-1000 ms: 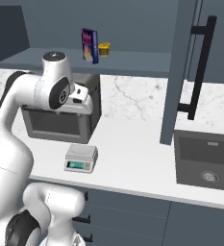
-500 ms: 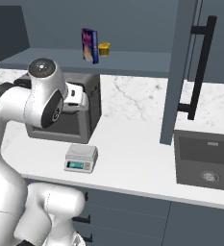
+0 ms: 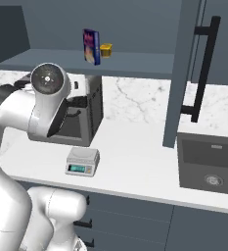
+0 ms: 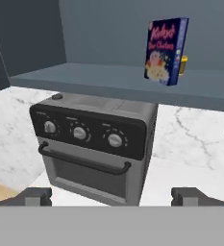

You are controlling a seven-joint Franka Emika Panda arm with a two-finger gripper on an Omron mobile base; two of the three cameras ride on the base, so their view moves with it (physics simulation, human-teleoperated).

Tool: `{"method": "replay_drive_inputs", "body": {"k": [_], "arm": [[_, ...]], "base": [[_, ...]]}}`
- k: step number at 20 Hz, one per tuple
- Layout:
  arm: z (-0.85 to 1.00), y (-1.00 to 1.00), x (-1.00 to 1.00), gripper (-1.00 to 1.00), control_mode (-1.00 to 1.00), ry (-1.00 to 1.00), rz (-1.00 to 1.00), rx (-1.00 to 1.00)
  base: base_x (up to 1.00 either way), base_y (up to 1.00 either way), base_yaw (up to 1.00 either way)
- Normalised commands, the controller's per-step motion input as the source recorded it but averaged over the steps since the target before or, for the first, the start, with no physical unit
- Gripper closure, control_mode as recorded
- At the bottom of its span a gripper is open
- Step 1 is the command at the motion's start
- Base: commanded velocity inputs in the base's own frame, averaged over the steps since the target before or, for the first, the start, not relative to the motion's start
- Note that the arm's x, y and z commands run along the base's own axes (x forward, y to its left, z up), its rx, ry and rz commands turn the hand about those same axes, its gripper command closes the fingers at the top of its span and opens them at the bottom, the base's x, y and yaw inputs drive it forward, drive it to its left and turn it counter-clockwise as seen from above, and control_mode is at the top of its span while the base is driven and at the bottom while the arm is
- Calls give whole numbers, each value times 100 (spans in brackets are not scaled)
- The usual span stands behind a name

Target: Pick the cereal and place it on the digital scale for weighing, and close the cabinet.

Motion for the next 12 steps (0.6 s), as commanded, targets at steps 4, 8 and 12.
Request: {"method": "replay_drive_inputs", "body": {"k": [4,8,12], "arm": [[40,-1,-6,-100,-100,-34,14,13],[39,0,0,-100,-100,-23,10,5],[43,0,2,-100,-100,-14,11,0]], "base": [[0,0,0],[0,0,0],[0,0,0]]}}
